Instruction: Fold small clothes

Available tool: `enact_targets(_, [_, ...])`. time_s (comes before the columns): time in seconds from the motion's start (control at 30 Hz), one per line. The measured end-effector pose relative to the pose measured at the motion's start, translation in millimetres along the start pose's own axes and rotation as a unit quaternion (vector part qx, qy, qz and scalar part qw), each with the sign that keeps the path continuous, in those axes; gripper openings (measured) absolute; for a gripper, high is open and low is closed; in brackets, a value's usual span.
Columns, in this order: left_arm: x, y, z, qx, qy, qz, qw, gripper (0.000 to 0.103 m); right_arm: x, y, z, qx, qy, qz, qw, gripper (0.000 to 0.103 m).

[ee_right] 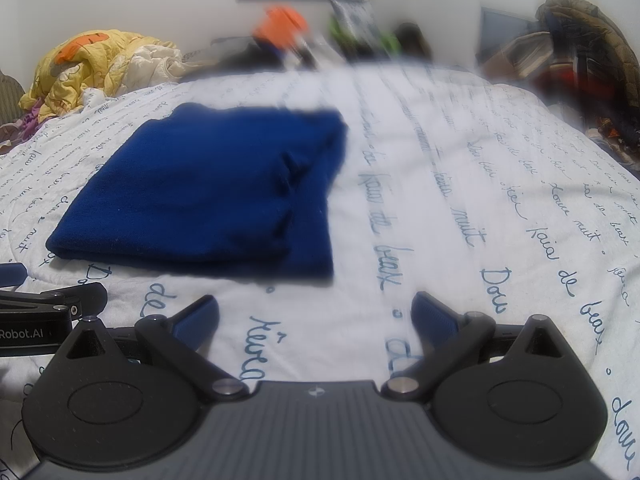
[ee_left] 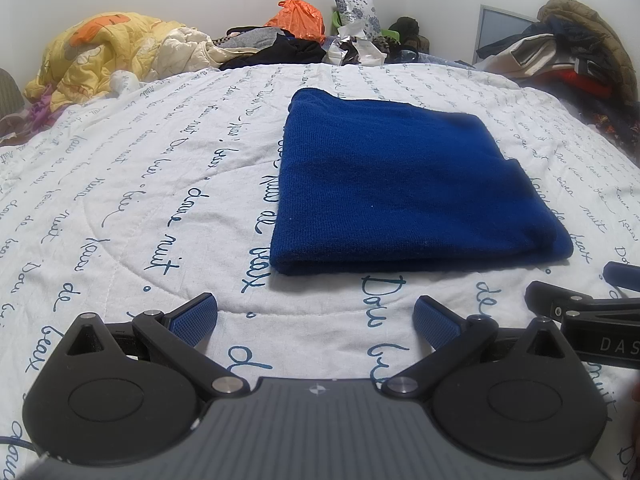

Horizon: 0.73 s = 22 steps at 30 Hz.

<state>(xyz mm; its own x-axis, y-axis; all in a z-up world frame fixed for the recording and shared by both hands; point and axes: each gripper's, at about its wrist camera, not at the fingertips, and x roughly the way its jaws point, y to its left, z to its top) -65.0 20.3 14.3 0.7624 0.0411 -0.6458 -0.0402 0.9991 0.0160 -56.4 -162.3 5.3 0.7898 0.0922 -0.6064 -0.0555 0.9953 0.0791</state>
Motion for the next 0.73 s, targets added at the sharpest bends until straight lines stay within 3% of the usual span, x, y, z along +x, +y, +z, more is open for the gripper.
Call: enact_targets(0.73, [-1.1, 1.1, -2.9, 0.004, -0.001, -0.002, 1.0, 0.103, 0.2, 0.1, 0.0, 0.0, 0.0, 0.0, 1.0, 0.103])
